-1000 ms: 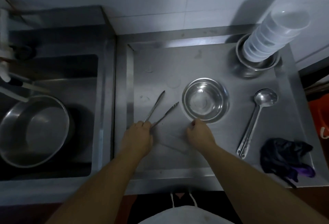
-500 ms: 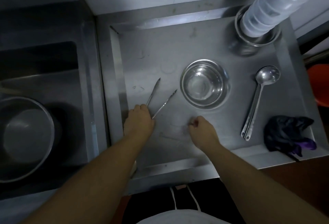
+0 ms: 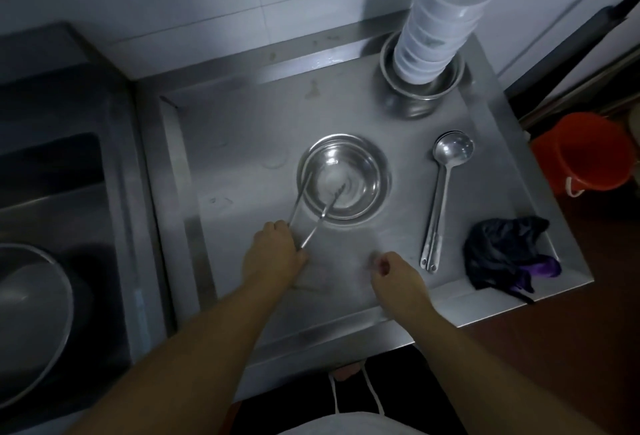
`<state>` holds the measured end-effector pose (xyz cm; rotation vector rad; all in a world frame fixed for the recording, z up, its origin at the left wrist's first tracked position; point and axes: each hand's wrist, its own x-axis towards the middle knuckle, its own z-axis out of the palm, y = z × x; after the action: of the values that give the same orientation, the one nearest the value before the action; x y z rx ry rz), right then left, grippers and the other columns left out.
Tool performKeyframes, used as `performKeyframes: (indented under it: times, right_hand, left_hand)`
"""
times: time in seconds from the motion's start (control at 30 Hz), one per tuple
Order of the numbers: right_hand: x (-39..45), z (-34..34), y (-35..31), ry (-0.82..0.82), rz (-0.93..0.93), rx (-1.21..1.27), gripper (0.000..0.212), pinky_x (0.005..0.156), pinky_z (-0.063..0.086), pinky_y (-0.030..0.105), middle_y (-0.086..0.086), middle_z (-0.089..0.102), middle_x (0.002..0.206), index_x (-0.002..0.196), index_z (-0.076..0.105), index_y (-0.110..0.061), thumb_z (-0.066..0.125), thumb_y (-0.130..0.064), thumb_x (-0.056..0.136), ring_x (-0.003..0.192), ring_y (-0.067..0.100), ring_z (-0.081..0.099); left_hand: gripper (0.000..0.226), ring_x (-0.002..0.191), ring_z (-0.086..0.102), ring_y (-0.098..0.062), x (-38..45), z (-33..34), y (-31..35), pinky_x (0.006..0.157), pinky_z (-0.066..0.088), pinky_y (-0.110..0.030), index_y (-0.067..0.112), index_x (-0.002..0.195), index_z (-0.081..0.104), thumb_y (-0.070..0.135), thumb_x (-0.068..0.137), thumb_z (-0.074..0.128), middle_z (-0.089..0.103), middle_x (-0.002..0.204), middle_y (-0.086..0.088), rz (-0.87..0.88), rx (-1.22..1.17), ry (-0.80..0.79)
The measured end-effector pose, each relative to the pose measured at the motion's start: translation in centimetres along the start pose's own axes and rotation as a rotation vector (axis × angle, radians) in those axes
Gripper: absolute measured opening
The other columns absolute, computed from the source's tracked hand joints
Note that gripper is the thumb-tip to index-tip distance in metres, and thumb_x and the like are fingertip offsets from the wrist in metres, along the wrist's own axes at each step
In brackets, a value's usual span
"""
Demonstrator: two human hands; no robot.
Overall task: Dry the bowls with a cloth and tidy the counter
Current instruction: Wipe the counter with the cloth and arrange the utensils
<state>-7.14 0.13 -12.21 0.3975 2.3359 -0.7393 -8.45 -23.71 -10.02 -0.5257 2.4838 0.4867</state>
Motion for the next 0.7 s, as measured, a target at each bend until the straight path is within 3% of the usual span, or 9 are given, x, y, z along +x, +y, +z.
performKeyframes:
  times: [0.23,0.4,0.53,0.7]
  right_hand:
    - [1.9,-6.7,5.8,0.02,0.071,0.094,0.013,0.054,0.039,0.024,-0.008,0.061,0.082,0.085,0.054,-0.032,0.056,-0.021,0.091,0.071,0.01,0.059]
    - [3.6,-11.4,9.4,0.057,0.082,0.102,0.017,0.07,0.043,0.032,-0.011,0.058,0.08,0.086,0.052,-0.032,0.055,-0.018,0.095,0.074,0.018,0.057]
    - [4.5,-14.5,11.8,0.089,0.086,0.131,0.016,0.055,0.04,0.027,-0.009,0.065,0.084,0.104,0.06,-0.032,0.056,-0.019,0.095,0.072,0.014,0.061]
    - [5.4,-16.5,13.3,0.118,-0.006,0.11,0.018,0.05,0.035,0.025,-0.003,0.067,0.089,0.114,0.064,-0.024,0.056,-0.017,0.099,0.065,0.01,0.058]
  left_hand:
    - [0.048,0.123,0.057,-0.033,-0.7,3.3,12.0,0.095,0.053,-0.046,0.011,0.131,0.057,0.033,0.09,0.069,0.058,0.131,-0.01,0.086,-0.019,-0.059]
    - [0.047,0.127,0.055,-0.033,-0.6,5.6,18.3,0.098,0.052,-0.046,0.01,0.128,0.054,0.037,0.092,0.069,0.056,0.134,-0.012,0.108,-0.002,-0.089]
    - [0.047,0.125,0.056,-0.032,-0.3,7.1,21.7,0.098,0.051,-0.045,0.009,0.127,0.054,0.039,0.094,0.069,0.055,0.133,-0.012,0.112,0.029,-0.102]
    - [0.055,0.127,0.054,-0.033,0.3,8.4,23.8,0.099,0.05,-0.045,0.007,0.133,0.051,0.044,0.095,0.069,0.053,0.135,-0.014,0.108,0.08,-0.112]
